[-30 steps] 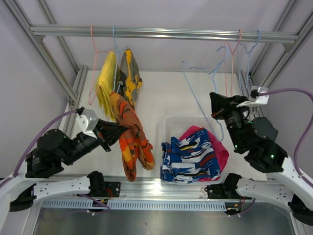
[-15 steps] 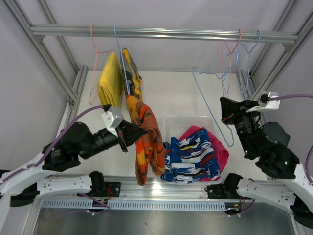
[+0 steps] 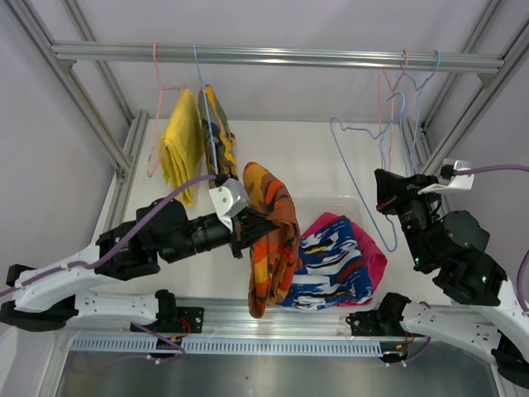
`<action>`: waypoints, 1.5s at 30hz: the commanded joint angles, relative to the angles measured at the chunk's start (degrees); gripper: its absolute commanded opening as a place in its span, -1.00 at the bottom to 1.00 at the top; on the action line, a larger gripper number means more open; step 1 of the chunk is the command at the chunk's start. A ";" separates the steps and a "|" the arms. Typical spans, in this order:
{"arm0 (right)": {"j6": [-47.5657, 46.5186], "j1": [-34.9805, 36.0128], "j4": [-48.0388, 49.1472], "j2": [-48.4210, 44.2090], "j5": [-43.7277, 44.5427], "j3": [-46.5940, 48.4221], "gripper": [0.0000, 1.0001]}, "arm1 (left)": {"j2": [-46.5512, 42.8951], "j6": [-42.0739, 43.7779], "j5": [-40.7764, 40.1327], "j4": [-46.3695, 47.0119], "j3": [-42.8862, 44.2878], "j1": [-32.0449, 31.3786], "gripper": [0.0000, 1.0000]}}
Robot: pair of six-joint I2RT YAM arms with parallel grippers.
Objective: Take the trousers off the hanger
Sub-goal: Place the trousers in the bin.
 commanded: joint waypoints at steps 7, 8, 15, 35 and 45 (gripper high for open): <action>0.05 -0.30 -0.77 -1.88 1.60 -1.90 -1.00 | 7.99 2.58 -0.18 9.39 5.91 -5.50 -0.99; 0.14 -0.30 -0.95 -2.49 1.68 -1.99 -1.00 | 8.96 2.49 -0.71 9.57 5.55 -5.86 -0.99; 1.01 -0.30 -4.28 -6.18 2.56 -3.40 -1.00 | 21.52 -0.94 -2.65 11.59 1.68 -7.70 -0.90; 1.54 -0.22 -12.20 -12.43 3.18 -0.59 -1.00 | 32.25 -6.20 -19.27 10.10 5.11 -9.56 0.99; 2.42 -0.13 -15.98 -14.54 2.92 -0.76 -1.00 | 51.04 -26.67 -3.02 13.43 -3.15 -0.06 0.99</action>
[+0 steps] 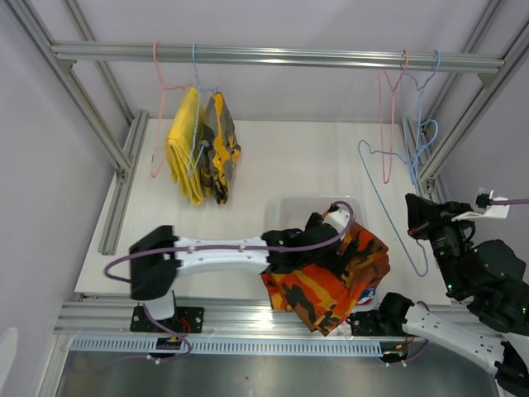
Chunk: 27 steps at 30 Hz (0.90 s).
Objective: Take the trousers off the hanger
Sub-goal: Place the trousers in the bin.
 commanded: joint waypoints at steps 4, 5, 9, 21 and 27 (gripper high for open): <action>1.40 0.16 -2.87 -2.34 0.31 1.77 -1.00 | 19.92 -18.72 18.06 3.68 -3.20 0.38 0.99; 1.40 0.16 -3.22 -2.52 0.23 1.86 -1.00 | 21.51 -19.44 19.21 4.38 -3.55 0.20 0.99; 1.22 0.25 -3.67 -2.52 0.31 3.00 -1.00 | 16.71 -17.71 14.86 2.83 -5.15 0.02 0.99; 1.22 0.33 -3.05 -1.56 -1.27 5.29 -1.00 | -3.34 -8.98 0.24 -17.22 2.78 -2.61 0.99; 1.40 0.42 -1.56 -1.21 -1.79 4.76 -1.00 | -7.83 -9.68 -0.12 -22.42 -0.99 -4.98 0.99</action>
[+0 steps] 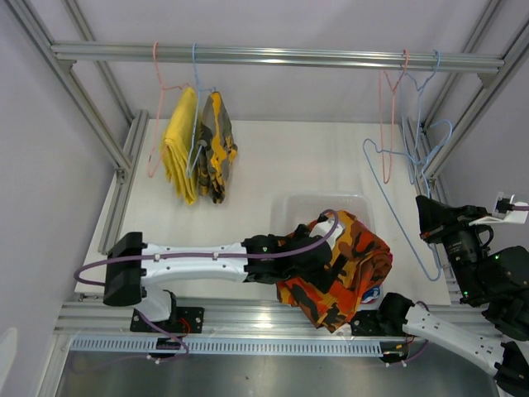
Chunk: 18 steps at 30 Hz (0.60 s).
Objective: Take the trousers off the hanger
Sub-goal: Place the trousers in the bin.
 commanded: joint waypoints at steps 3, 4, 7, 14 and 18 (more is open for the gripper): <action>0.70 0.38 2.82 1.24 -1.23 0.54 -1.00 | -3.68 -1.45 -1.12 -4.65 -5.22 -1.71 0.99; 0.87 0.38 2.99 1.16 -1.49 0.28 -1.00 | -3.16 -1.80 -0.68 -3.77 -7.50 -1.71 0.99; 1.31 0.38 3.35 0.98 -1.84 -0.78 -1.00 | 1.84 -3.47 0.55 -0.87 -10.68 -1.71 0.99; 1.23 0.38 3.08 0.81 -1.14 -2.01 -1.00 | 15.91 -3.74 6.52 4.23 -8.43 -2.41 0.99; 0.17 0.47 2.73 0.98 -1.05 -1.57 -1.00 | 17.86 -2.95 5.74 2.31 -4.37 -3.47 0.99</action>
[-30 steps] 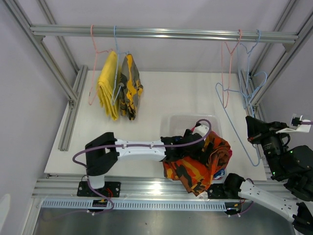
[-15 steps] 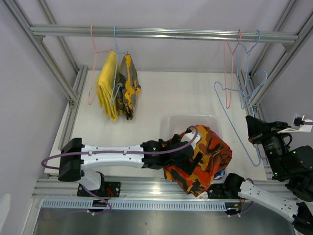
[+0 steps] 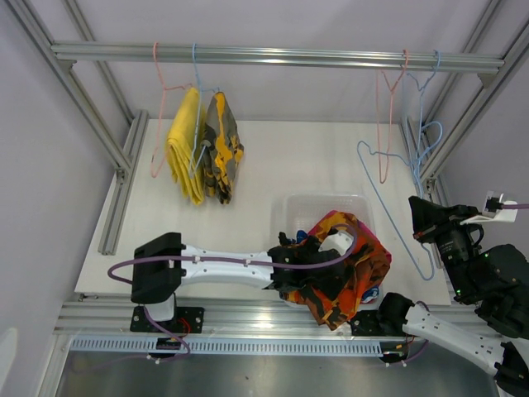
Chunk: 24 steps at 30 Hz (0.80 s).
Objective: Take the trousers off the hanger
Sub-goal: Place the trousers in the bin.
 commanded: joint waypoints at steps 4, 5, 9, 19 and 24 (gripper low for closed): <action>-1.14 0.71 1.27 1.31 -0.07 1.45 -1.00 | 4.47 -1.02 4.91 -10.00 0.54 -2.09 0.99; -1.05 0.71 1.27 1.49 -0.24 1.62 -1.00 | 1.85 -0.59 4.20 -11.24 0.81 -2.35 0.99; -1.93 0.88 1.97 3.15 -1.21 2.67 -1.00 | -6.49 0.21 -0.28 -18.62 4.32 -3.58 0.99; -5.71 0.97 8.11 12.99 -3.50 5.84 -1.00 | -28.02 10.74 -4.95 -20.77 11.19 -3.85 0.99; -7.82 0.62 11.37 18.44 -4.02 6.28 -1.00 | -35.08 17.52 -5.48 -14.08 10.04 -1.31 0.99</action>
